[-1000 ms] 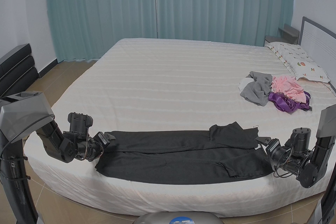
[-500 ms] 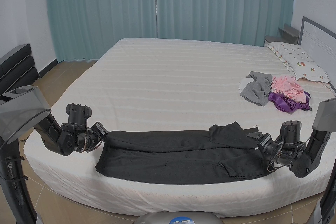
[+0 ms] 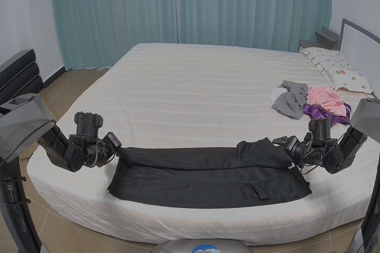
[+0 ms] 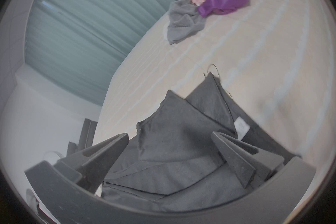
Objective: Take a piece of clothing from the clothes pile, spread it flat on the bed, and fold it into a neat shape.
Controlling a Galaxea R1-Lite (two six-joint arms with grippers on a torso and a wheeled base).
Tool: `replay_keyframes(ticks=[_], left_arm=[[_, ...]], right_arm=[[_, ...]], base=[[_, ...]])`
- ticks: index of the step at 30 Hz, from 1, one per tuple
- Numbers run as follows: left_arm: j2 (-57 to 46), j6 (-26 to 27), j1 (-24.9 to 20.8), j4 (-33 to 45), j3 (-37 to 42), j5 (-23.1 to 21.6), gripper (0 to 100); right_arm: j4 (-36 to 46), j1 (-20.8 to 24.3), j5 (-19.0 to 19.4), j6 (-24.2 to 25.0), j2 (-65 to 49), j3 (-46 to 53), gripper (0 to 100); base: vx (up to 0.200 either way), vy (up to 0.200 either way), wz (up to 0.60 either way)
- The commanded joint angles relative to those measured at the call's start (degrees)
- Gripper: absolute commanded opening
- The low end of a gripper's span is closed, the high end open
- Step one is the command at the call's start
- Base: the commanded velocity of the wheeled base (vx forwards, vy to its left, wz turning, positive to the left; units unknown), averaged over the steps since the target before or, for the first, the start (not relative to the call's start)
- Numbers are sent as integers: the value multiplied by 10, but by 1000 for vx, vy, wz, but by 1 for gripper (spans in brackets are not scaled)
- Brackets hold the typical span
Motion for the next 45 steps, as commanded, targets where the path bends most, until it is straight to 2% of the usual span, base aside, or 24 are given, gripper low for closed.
replay_keyframes(ticks=[1, 5, 9, 17, 18, 36, 41, 42, 45], left_arm=[[-1, 0, 1, 1, 2, -2, 0], [0, 0, 1, 1, 2, -3, 0], [0, 0, 1, 1, 3, -4, 0], [0, 0, 1, 2, 4, -5, 0], [0, 0, 1, 2, 4, -5, 0], [-4, 0, 2, 2, 6, -3, 0], [-4, 1, 2, 0, 9, -3, 0], [-4, 1, 2, 0, 9, -3, 0], [-4, 1, 2, 0, 9, -4, 0]], right_arm=[[16, -18, 13, -54, 38, -39, 100], [16, -23, 15, -91, 51, -41, 100], [16, -24, 43, -113, 54, -36, 100], [15, -29, 41, -150, 70, -38, 100], [15, -33, 41, -161, 70, -37, 0], [9, -74, 42, -170, 47, -42, 0], [11, -73, 46, -171, 52, -40, 0], [11, -73, 46, -170, 53, -40, 100], [9, -69, 55, -170, 54, -48, 100]], base=[[0, 0, 0], [0, 0, 0], [0, 0, 0], [0, 0, 0], [0, 0, 0], [0, 0, 0], [0, 0, 0], [0, 0, 0], [0, 0, 0]])
